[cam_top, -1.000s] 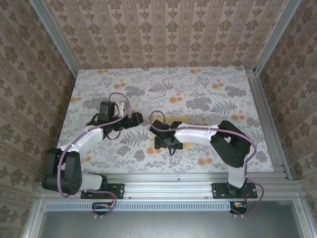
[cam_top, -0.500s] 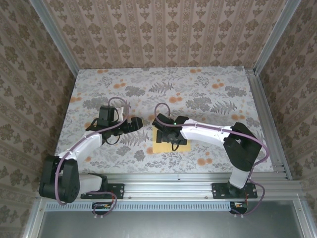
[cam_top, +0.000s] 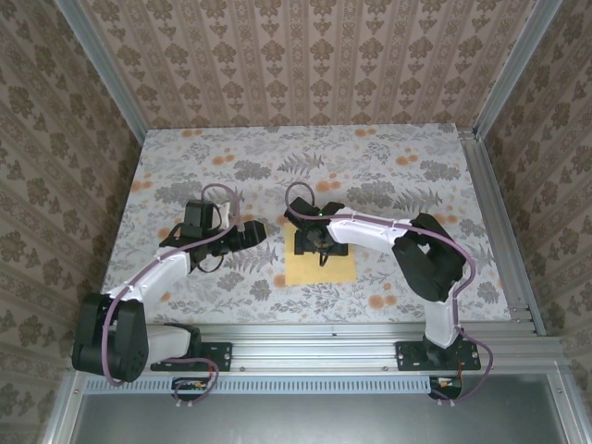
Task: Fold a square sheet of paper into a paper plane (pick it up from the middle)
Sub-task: Move the square sheet of paper to the center of the table.
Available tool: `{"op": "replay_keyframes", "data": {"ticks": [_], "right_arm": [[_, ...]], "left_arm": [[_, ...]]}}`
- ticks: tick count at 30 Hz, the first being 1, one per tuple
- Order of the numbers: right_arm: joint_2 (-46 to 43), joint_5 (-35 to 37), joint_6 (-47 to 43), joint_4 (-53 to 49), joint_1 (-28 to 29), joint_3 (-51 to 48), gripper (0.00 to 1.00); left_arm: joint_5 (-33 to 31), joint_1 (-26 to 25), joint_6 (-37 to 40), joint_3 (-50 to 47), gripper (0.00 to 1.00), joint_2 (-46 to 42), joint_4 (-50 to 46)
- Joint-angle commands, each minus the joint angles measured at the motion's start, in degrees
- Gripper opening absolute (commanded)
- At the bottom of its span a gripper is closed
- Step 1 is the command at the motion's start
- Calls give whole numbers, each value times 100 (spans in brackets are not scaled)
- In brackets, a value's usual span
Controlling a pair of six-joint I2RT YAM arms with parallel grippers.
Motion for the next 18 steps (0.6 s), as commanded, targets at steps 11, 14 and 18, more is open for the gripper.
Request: {"op": "replay_keyframes", "data": {"ticks": [11,14,18], "right_arm": [[468,-113,-257,-152,-17,130,92],[535,-185,-237,-63,-21,77,91],[640,-267,-202,18,-17,54,89]], "left_arm": [[23,-28,1,-42,100,86,6],[32,-36,9,-42,100,91,-8],[4,-39,23,-51,100,73,-38]]}}
